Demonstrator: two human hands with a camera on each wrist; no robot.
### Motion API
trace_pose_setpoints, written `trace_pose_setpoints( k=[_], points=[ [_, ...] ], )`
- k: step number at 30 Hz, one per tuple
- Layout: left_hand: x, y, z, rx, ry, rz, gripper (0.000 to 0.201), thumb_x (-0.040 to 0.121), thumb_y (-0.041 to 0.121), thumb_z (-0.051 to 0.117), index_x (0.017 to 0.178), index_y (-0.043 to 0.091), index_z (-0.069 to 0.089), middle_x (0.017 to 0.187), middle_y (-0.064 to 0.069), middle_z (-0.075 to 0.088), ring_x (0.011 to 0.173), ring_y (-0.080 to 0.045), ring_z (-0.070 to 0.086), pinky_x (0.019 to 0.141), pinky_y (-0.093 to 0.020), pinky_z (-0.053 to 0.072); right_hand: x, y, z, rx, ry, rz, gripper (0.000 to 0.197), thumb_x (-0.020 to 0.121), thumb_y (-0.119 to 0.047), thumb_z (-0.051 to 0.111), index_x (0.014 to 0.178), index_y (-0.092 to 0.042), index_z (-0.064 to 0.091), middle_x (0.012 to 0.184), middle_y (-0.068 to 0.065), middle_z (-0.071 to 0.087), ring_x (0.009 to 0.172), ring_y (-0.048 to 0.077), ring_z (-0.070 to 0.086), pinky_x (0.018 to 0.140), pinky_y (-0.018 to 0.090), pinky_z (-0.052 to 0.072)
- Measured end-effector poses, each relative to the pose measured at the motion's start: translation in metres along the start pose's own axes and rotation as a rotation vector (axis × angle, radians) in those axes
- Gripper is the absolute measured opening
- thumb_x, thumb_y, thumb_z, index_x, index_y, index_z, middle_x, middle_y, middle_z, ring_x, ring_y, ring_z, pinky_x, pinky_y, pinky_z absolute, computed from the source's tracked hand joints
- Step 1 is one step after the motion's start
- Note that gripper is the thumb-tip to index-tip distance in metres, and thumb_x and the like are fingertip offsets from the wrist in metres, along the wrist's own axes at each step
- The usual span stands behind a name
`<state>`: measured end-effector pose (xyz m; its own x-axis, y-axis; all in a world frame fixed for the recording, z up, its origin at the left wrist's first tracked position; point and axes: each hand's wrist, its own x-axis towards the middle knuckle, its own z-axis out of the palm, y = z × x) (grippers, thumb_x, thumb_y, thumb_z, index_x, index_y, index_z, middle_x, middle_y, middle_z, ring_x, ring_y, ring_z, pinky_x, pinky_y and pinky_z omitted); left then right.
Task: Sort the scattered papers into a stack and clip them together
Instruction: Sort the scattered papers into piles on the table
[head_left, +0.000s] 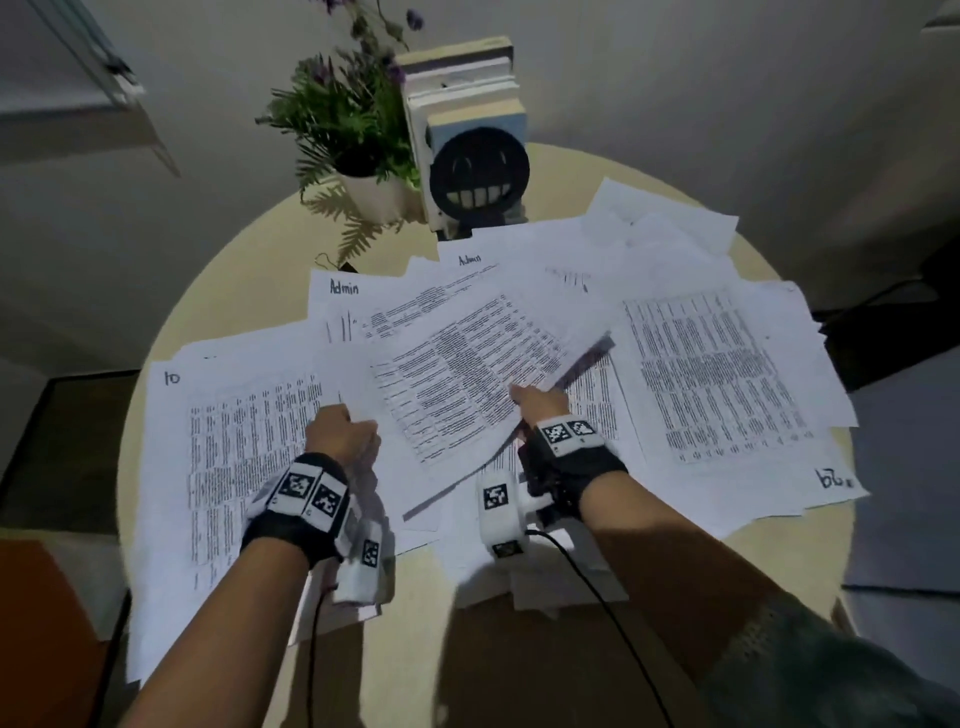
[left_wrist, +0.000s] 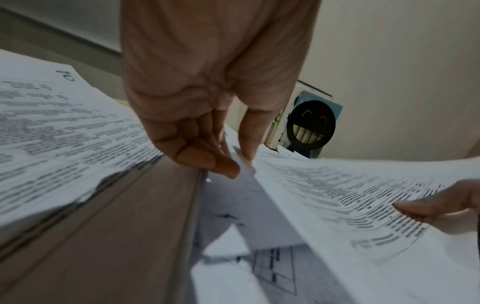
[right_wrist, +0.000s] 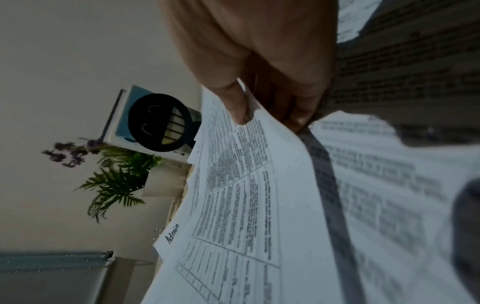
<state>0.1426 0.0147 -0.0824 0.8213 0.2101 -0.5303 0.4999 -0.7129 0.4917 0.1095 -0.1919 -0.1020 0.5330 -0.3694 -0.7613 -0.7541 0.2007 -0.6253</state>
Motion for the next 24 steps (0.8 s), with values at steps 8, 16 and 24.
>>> trace_pose_setpoints(
  k=[8,16,24],
  points=[
    [-0.011,0.008,0.025,-0.067,0.044,0.047,0.034,0.089,0.024,0.06,0.109,-0.002,0.052,0.117,-0.019,0.056,0.116,-0.034,0.053,0.096,-0.034,0.041,0.006,-0.031,-0.101,0.07,0.315,-0.447,0.031,0.076,0.0,0.049,0.106,-0.005,0.056,0.069,0.004,0.054,0.056,0.019,0.05,0.052,0.024,0.042],
    [-0.054,0.045,0.082,0.124,-0.041,0.001,0.096,0.073,0.044,0.074,0.14,-0.004,0.024,0.149,-0.021,0.015,0.14,-0.036,0.015,0.112,-0.048,0.024,0.02,-0.009,-0.251,-0.189,0.528,-0.224,0.044,0.06,-0.012,0.061,0.1,0.006,0.064,0.078,0.019,0.061,0.078,0.036,0.063,0.069,0.037,0.05],
    [-0.086,0.057,0.13,0.075,-0.118,0.08,0.045,0.085,0.022,0.066,0.12,0.0,0.05,0.122,-0.017,0.059,0.112,-0.03,0.057,0.083,-0.029,0.047,0.036,0.039,-0.273,-0.641,0.557,-0.242,0.024,0.079,-0.01,0.057,0.096,0.007,0.064,0.099,0.032,0.064,0.091,0.042,0.062,0.077,0.042,0.049]
  ],
)
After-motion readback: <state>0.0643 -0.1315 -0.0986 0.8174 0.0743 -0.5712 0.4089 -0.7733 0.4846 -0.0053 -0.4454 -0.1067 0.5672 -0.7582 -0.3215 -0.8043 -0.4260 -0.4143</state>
